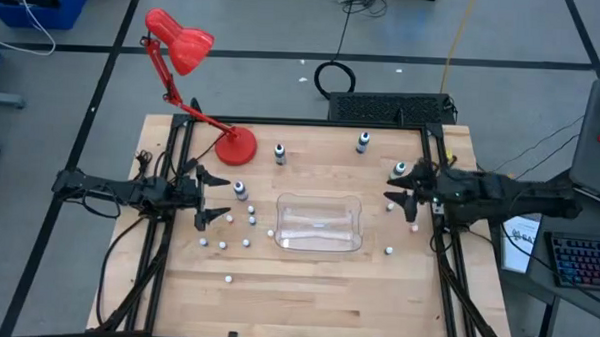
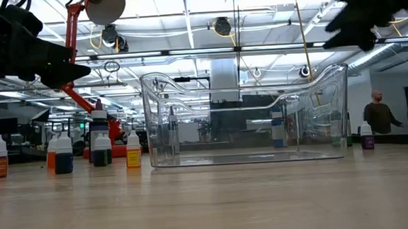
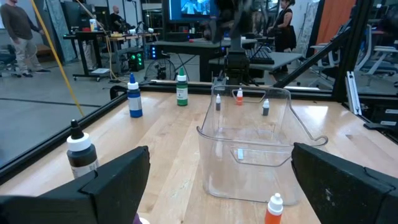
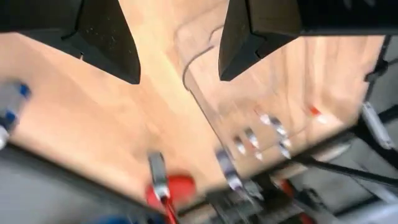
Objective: Pick & Place food coloring
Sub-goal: Put the top small purple food coloring bottle into the transparent bin
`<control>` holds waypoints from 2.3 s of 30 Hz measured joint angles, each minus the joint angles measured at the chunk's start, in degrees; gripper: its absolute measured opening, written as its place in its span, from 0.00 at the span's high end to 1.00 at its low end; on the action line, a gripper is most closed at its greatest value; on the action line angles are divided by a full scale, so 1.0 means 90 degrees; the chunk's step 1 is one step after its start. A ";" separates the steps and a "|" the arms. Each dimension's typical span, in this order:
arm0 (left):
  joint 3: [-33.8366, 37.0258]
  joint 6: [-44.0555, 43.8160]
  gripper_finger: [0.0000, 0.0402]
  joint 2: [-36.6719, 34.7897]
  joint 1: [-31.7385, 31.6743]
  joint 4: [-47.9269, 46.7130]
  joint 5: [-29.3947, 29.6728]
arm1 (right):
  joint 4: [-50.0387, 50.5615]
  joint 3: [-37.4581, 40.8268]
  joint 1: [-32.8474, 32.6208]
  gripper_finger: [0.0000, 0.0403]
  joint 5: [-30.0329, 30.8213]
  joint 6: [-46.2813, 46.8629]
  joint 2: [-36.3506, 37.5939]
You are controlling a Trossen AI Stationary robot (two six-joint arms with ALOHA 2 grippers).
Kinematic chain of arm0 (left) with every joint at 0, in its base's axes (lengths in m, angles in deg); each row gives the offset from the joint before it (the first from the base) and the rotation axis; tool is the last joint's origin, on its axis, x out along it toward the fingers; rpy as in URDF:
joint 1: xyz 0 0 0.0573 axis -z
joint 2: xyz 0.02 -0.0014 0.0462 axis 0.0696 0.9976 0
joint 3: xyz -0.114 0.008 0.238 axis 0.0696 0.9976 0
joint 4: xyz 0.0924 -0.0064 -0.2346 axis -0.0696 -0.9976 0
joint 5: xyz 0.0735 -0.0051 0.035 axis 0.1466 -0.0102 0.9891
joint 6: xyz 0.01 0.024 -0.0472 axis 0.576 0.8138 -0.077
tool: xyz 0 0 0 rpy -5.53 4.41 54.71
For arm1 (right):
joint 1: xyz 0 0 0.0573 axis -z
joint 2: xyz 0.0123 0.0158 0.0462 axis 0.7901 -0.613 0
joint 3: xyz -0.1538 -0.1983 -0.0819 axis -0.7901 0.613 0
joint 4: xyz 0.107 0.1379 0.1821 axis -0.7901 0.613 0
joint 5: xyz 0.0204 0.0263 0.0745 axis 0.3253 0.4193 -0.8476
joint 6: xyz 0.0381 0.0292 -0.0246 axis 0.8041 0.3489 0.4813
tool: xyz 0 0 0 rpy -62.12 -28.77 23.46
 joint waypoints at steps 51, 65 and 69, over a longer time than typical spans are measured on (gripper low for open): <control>0.0000 0.0000 0.03 -0.0002 -0.0001 -0.0004 0.0000 | 0.2007 -0.0325 0.1268 0.48 -0.0999 0.1580 -0.4365; -0.0001 0.0000 0.03 -0.0002 0.0001 -0.0004 0.0000 | 0.2006 -0.0325 0.1268 0.48 -0.0997 0.1616 -0.4365; -0.0001 0.0000 0.03 -0.0002 -0.0001 -0.0003 0.0001 | 0.1998 -0.0325 0.1268 0.48 -0.0991 0.1633 -0.4368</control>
